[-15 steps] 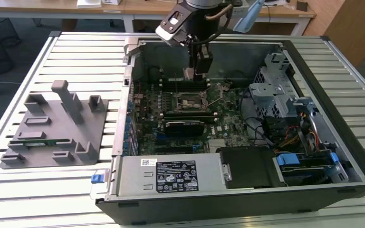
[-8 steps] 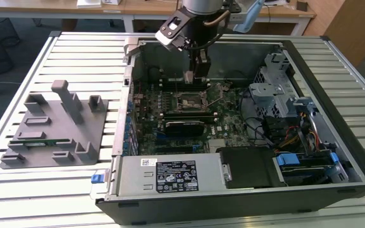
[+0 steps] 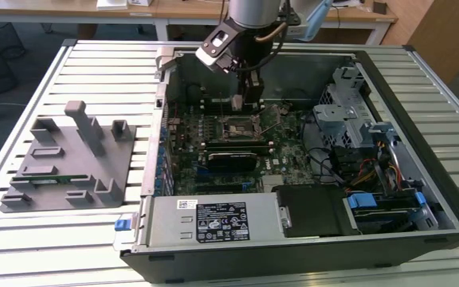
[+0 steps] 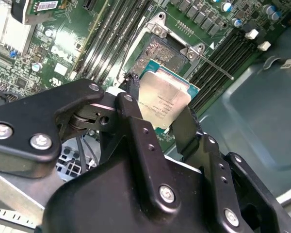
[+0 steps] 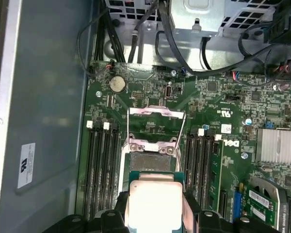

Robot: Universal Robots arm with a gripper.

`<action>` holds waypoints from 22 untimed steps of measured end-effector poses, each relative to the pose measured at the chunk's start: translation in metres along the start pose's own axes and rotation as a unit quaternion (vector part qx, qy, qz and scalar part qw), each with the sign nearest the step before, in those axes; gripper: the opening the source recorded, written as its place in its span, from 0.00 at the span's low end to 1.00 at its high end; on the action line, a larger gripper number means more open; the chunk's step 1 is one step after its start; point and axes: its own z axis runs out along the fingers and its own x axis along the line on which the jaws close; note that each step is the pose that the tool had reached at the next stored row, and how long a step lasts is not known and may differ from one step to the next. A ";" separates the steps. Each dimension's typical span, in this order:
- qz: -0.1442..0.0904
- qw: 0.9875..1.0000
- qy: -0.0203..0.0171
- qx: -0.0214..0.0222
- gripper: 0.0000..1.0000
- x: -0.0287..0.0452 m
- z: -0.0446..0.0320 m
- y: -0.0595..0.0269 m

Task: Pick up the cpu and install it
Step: 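Place the cpu into insertion slot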

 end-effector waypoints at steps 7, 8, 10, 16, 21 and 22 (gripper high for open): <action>0.000 1.000 0.000 0.000 0.53 0.0000 0.0063 -0.0002; 0.000 1.000 0.000 0.000 0.53 0.0000 0.0081 -0.0002; 0.000 1.000 0.000 0.000 0.53 -0.0001 0.0119 -0.0003; 0.000 1.000 0.000 0.000 0.53 -0.0001 0.0220 -0.0005; 0.000 1.000 0.000 0.000 0.53 -0.0002 0.0303 -0.0008; 0.000 1.000 0.000 0.000 0.53 -0.0002 0.0317 -0.0008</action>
